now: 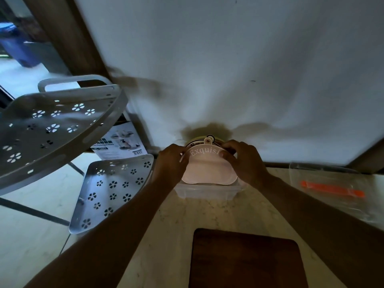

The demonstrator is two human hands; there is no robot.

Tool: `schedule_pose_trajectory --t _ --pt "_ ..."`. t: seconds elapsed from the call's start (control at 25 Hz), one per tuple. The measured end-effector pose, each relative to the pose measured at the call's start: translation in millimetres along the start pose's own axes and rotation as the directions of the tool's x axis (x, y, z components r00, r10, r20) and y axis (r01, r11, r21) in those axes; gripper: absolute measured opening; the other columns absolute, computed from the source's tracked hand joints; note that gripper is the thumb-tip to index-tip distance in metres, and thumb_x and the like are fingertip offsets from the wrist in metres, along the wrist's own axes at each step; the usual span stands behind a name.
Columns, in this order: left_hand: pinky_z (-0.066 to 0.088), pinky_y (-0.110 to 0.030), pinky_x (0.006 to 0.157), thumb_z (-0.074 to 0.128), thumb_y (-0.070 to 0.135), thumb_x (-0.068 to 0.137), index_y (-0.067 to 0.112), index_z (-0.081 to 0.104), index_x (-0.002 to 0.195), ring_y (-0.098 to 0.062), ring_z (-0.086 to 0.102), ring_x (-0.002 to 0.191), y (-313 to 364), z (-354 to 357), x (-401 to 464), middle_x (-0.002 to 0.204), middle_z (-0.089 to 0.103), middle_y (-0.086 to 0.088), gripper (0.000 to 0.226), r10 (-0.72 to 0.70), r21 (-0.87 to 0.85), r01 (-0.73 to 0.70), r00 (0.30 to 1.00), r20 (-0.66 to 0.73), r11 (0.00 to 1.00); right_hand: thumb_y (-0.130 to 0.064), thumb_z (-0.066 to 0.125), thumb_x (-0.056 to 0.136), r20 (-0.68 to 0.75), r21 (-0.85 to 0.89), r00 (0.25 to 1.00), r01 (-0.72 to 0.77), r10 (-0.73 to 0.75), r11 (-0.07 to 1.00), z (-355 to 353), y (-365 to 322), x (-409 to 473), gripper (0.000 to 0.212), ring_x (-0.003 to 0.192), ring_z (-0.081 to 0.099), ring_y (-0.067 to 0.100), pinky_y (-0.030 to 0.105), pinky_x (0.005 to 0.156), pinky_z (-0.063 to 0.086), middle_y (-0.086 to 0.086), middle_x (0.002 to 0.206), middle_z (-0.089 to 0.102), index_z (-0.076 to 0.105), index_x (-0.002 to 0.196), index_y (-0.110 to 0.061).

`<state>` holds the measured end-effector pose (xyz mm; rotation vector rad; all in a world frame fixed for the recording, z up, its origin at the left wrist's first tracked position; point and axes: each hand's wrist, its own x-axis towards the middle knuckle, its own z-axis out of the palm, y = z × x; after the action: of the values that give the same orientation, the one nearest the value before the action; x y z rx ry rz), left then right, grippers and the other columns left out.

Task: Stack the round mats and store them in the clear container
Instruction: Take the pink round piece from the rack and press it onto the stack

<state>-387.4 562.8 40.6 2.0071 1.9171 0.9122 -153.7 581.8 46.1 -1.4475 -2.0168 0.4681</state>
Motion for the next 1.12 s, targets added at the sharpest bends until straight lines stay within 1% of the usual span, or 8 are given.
schedule_pose_trajectory --t 0.12,0.28,0.44,0.56,0.68,0.92,1.04,1.12 --pt "0.048 -0.027 0.07 0.068 0.028 0.088 0.018 0.07 0.095 -0.015 0.064 0.077 1 1 1 0.097 0.07 -0.002 0.012 -0.022 -0.026 0.022 1.0 0.003 0.999 -0.036 0.061 0.091 -0.001 0.009 1.0 0.001 -0.001 1.0 1 -1 0 0.019 0.08 0.062 0.017 0.033 0.073 0.049 0.003 0.092 0.071 0.067 0.103 -0.021" --pt "0.043 -0.029 0.066 0.068 0.021 0.087 0.019 0.062 0.085 -0.016 0.059 0.076 2 -4 3 0.088 0.065 -0.001 0.007 -0.051 -0.045 0.053 0.998 0.04 0.998 -0.034 0.061 0.092 -0.008 0.024 1.0 0.003 -0.003 1.0 -1 -3 -1 0.019 0.08 0.063 0.017 0.032 0.073 0.05 0.001 0.092 0.072 0.066 0.102 -0.019" --pt "0.039 -0.03 0.061 0.061 0.024 0.091 0.02 0.055 0.086 -0.015 0.054 0.071 1 -12 5 0.08 0.059 0.003 0.009 0.05 -0.038 -0.046 0.995 0.092 0.998 -0.035 0.06 0.093 -0.031 0.009 1.0 0.001 -0.001 1.0 -4 -5 2 0.018 0.076 0.061 0.016 0.031 0.07 0.049 0.001 0.087 0.071 0.065 0.099 -0.019" --pt "0.042 -0.032 0.063 0.061 0.021 0.092 0.015 0.056 0.089 -0.019 0.055 0.073 2 -18 9 0.082 0.062 -0.003 0.009 0.103 -0.047 -0.099 0.991 0.089 0.994 -0.038 0.057 0.093 -0.018 -0.015 1.0 0.019 -0.02 1.0 -8 -6 5 0.02 0.076 0.06 0.017 0.037 0.071 0.05 0.0 0.084 0.07 0.065 0.097 -0.02" --pt "0.039 -0.031 0.064 0.059 0.021 0.094 0.013 0.055 0.091 -0.019 0.054 0.074 4 -21 11 0.083 0.061 -0.003 0.009 0.141 -0.055 -0.135 0.983 0.121 0.989 -0.04 0.057 0.093 -0.008 -0.043 0.999 0.034 -0.035 0.998 -11 -3 6 0.023 0.073 0.061 0.02 0.041 0.07 0.051 0.002 0.081 0.07 0.065 0.094 -0.019" --pt "0.04 -0.032 0.059 0.054 0.021 0.097 0.016 0.051 0.091 -0.016 0.05 0.066 7 -25 13 0.08 0.058 -0.001 0.009 0.181 -0.049 -0.175 0.967 0.177 0.983 -0.034 0.062 0.091 -0.033 -0.008 0.998 0.058 -0.058 0.998 -10 -1 2 0.018 0.071 0.063 0.018 0.036 0.067 0.05 0.001 0.08 0.072 0.068 0.094 -0.018" --pt "0.037 -0.022 0.058 0.055 0.019 0.097 0.015 0.053 0.094 -0.007 0.049 0.064 10 -28 15 0.085 0.06 0.0 0.006 0.22 -0.053 -0.214 0.957 0.188 0.975 -0.029 0.064 0.091 -0.041 0.019 0.998 0.048 -0.047 0.999 -9 -2 2 0.013 0.074 0.063 0.016 0.031 0.069 0.048 0.0 0.084 0.073 0.07 0.095 -0.018" --pt "0.033 -0.016 0.058 0.056 0.019 0.096 0.015 0.054 0.094 -0.005 0.048 0.064 11 -29 15 0.086 0.059 0.004 0.005 0.25 -0.044 -0.246 0.949 0.192 0.968 -0.025 0.063 0.091 -0.046 0.019 0.998 0.041 -0.04 0.999 -9 -2 3 0.012 0.075 0.063 0.018 0.032 0.07 0.048 0.001 0.086 0.074 0.07 0.097 -0.018"
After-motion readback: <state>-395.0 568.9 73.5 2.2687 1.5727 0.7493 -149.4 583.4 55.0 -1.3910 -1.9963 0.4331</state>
